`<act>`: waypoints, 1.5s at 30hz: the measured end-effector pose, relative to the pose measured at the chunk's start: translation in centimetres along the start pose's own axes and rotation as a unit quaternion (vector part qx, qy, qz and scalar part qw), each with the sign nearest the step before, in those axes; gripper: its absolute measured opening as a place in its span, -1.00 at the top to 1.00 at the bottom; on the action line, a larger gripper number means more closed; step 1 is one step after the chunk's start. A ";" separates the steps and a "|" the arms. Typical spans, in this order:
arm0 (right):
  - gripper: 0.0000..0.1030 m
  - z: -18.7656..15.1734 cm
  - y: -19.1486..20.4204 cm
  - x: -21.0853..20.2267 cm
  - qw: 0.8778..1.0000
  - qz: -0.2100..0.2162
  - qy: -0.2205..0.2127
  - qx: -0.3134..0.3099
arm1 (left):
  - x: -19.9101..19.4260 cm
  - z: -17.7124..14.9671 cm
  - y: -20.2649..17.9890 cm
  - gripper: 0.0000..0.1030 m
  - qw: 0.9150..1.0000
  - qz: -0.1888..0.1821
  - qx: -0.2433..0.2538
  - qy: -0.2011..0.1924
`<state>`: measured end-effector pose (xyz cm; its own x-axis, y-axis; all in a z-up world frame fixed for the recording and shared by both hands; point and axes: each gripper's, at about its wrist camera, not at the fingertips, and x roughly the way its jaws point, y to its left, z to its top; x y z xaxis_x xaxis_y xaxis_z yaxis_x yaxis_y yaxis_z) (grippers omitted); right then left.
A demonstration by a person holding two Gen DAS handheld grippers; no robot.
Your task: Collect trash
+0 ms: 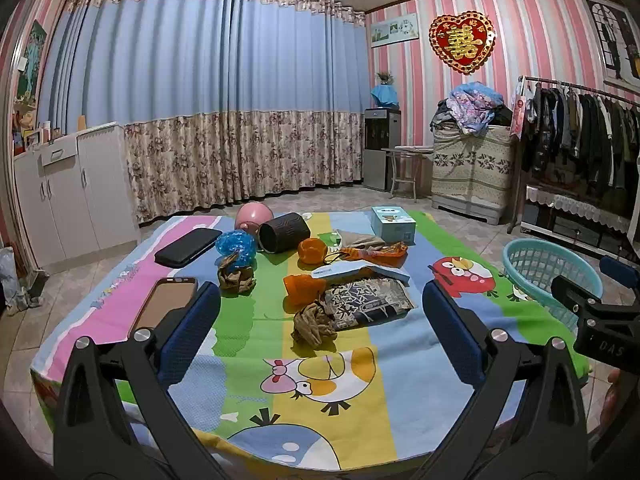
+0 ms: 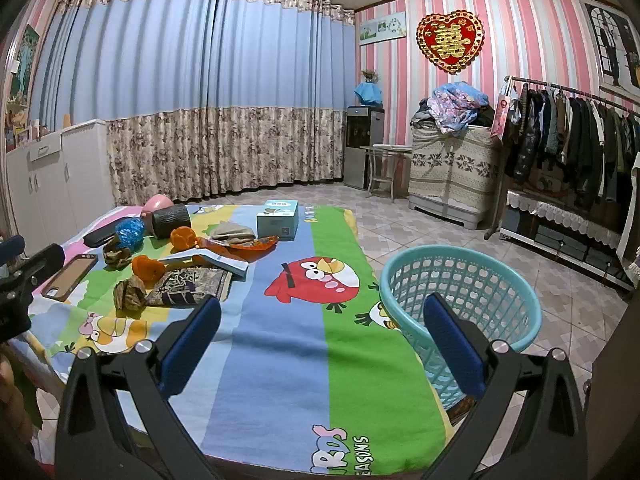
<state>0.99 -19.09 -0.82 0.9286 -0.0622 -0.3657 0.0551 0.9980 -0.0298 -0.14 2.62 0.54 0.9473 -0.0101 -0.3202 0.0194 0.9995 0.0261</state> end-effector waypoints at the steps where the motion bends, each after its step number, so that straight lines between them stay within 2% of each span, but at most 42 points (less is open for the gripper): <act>1: -0.92 0.0 0.1 0.1 1.000 -0.001 0.000 -0.002 | 0.1 0.0 0.0 -0.90 1.000 0.000 0.001 0.001; 17: -0.92 -0.5 0.0 0.4 1.000 -0.004 0.003 0.003 | 1.8 -0.6 1.0 -0.90 1.000 -0.002 -0.009 0.019; 25: -0.92 -0.7 -0.9 0.9 1.000 -0.005 0.006 0.020 | 3.7 -1.1 1.7 -0.90 0.999 0.001 -0.015 0.040; 34: -0.92 -0.5 -1.4 1.3 0.999 -0.026 -0.010 0.018 | 6.4 -0.8 1.5 -0.90 0.998 -0.004 -0.007 0.063; 41: -0.92 -0.4 -2.8 3.2 0.998 -0.025 0.021 0.048 | 10.1 -1.0 1.4 -0.90 0.995 -0.012 0.002 0.103; 45: -0.92 -0.4 -3.2 5.1 0.997 -0.020 0.047 0.059 | 12.5 -1.7 1.7 -0.89 0.991 0.003 0.013 0.136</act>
<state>5.41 -22.59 -2.96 0.8867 -0.0969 -0.4520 0.1392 0.9884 0.0612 11.18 4.21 -5.06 0.8268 0.0080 -0.5624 0.0255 0.9983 0.0517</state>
